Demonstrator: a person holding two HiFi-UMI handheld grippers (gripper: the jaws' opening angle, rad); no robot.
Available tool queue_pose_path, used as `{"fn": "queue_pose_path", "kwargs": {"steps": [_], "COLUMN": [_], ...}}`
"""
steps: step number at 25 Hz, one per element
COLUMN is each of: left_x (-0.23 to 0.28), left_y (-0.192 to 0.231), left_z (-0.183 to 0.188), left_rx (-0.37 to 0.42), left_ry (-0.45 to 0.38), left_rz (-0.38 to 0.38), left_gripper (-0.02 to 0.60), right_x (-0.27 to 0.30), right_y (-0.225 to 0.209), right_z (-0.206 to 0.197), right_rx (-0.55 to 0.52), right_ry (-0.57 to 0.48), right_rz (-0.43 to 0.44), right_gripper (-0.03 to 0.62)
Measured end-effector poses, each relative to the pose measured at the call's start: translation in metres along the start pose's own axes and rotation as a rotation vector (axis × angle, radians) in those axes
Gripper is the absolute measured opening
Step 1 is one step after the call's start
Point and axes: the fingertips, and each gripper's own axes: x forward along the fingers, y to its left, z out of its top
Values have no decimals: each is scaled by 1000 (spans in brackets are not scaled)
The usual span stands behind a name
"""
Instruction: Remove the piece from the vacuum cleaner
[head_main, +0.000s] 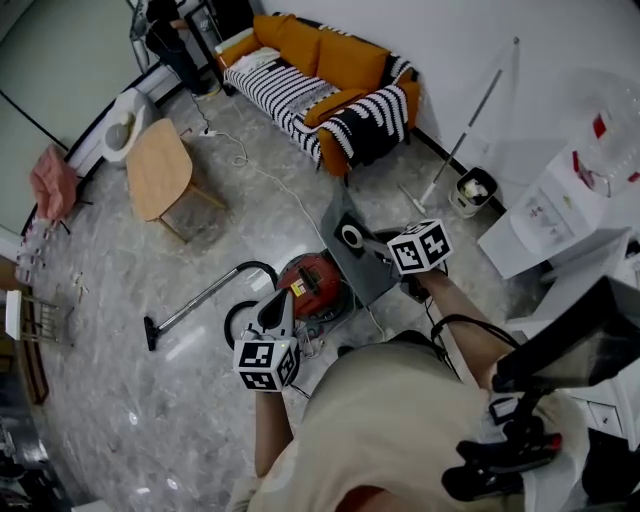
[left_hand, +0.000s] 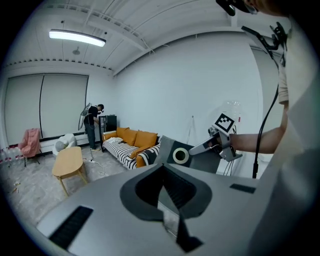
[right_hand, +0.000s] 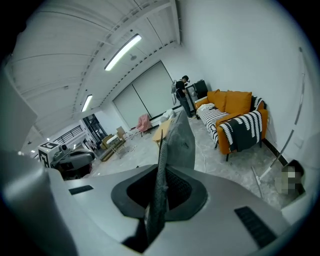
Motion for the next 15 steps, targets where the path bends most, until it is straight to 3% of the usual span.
{"fn": "queue_pose_path", "kwargs": {"steps": [15], "left_x": [60], "left_y": [-186], "left_z": [-14], "left_rx": [21], "left_ry": [150], "left_rz": [-8], "left_gripper": [-3], "right_x": [-126], "right_y": [-95], "right_z": [-108], "right_rx": [144], "right_ry": [42], "right_rz": [113], "right_gripper": [25]}}
